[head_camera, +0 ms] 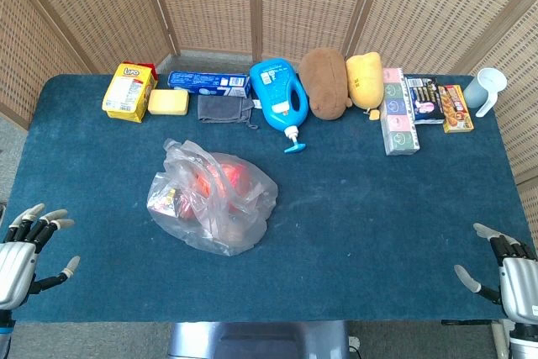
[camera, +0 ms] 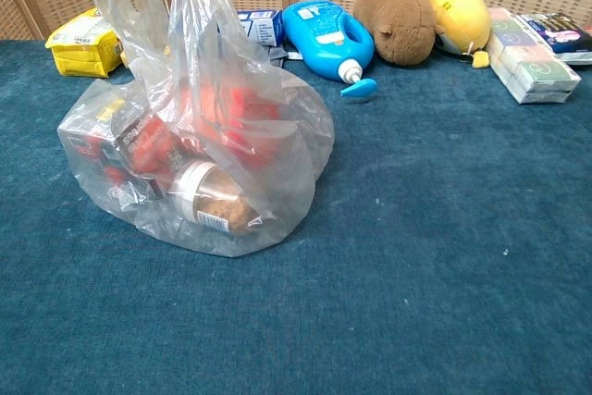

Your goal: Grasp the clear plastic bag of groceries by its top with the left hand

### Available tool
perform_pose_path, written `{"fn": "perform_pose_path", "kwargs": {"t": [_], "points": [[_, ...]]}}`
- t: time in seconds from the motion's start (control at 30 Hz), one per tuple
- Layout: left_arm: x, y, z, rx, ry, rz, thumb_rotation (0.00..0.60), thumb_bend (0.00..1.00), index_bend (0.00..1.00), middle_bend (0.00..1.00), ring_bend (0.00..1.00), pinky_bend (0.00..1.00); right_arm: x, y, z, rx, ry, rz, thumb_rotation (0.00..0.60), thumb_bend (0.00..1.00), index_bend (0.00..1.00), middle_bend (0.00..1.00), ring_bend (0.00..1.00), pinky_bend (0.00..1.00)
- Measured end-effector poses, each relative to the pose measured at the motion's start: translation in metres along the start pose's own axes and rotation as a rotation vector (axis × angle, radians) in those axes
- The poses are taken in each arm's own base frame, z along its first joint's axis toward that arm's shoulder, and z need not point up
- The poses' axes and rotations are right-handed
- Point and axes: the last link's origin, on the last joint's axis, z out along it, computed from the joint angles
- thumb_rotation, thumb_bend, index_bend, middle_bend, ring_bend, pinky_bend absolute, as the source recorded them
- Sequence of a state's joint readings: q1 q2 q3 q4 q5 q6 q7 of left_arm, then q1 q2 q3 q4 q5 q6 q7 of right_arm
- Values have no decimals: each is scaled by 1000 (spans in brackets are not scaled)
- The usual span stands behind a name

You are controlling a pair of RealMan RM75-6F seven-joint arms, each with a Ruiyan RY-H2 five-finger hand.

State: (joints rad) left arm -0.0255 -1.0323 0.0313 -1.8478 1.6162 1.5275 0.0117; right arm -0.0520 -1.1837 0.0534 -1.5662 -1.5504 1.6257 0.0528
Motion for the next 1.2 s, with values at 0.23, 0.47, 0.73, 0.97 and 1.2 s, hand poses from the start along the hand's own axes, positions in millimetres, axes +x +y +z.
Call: {"fn": "perform_pose_path", "kwargs": {"t": [0.23,0.47,0.73,0.97,1.2], "points": [[5,6,5,-26,-18,-89,409,307,273,221,80,82,0,1,-2,-4,3,6,0,248,220,320,304,271],[7,18,16,-73,-90,-278,404,295,273,221,80,82,1,4,-4,-13,12,12,0,248,220,320,304,271],[12,39,35,-144,-221,-612,397,270,273,221,80,82,1,7,-7,-21,17,13,0,248,220,320,304,270],[16,60,53,-193,-365,-937,389,261,272,221,80,82,0,8,-7,-24,18,13,0,247,220,320,304,271],[16,82,76,-218,-533,-1180,352,263,207,218,80,82,1,8,-7,-26,22,11,0,248,220,320,304,270]]}}
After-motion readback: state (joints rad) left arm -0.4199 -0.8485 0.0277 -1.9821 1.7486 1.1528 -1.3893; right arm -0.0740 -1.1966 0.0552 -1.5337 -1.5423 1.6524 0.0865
